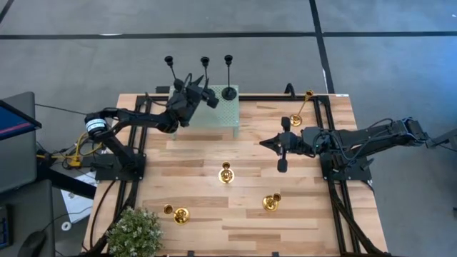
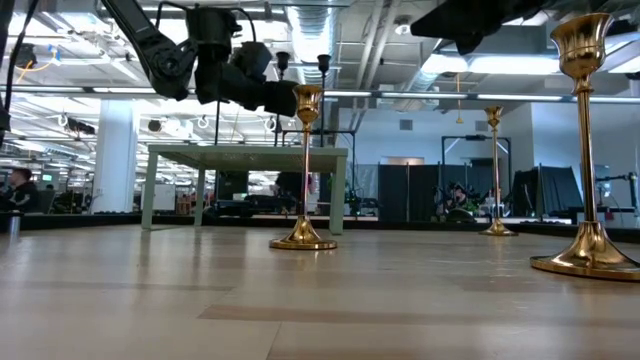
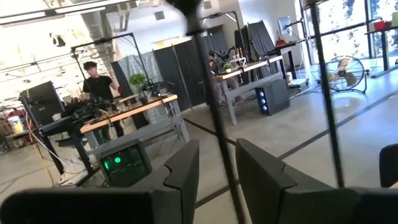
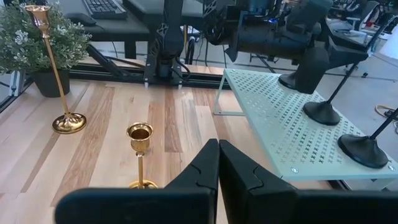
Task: Pick & Place candle stick holders
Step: Adjust the black candle holder on the shelf
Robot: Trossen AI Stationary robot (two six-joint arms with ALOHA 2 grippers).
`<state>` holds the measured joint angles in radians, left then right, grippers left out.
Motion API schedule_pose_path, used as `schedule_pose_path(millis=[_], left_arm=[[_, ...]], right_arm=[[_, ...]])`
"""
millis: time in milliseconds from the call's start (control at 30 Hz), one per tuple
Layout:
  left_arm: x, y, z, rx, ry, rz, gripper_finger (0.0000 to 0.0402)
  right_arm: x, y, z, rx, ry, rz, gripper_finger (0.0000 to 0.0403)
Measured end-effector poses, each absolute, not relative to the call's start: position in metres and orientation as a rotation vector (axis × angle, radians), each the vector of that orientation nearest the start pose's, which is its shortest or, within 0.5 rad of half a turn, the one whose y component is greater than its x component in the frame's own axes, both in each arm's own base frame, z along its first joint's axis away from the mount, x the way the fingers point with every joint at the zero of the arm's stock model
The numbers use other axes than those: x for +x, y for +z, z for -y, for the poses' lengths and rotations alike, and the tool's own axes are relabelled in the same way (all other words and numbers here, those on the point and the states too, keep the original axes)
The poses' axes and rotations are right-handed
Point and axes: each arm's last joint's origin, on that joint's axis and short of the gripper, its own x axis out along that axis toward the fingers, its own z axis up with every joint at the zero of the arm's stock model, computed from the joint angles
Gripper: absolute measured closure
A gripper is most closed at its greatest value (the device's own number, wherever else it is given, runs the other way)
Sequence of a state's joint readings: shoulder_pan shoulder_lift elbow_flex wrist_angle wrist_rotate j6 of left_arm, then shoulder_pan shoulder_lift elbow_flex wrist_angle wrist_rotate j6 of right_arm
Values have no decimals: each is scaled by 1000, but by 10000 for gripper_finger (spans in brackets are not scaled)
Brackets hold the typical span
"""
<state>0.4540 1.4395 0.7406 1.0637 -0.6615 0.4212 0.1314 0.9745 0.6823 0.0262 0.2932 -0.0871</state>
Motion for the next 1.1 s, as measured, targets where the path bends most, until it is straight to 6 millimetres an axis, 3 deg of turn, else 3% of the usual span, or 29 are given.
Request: schedule_pose_path(millis=[300,600,1100], left_arm=[[253,287,-157,292,1139,193,308],[253,287,-156,296,1120,198,389],[255,287,-153,271,1092,215,386]], right_arm=[[214,282,-20,-145,-149,-286,403],[214,282,-20,-145,-149,-286,403],[214,282,-20,-145,-149,-286,403]])
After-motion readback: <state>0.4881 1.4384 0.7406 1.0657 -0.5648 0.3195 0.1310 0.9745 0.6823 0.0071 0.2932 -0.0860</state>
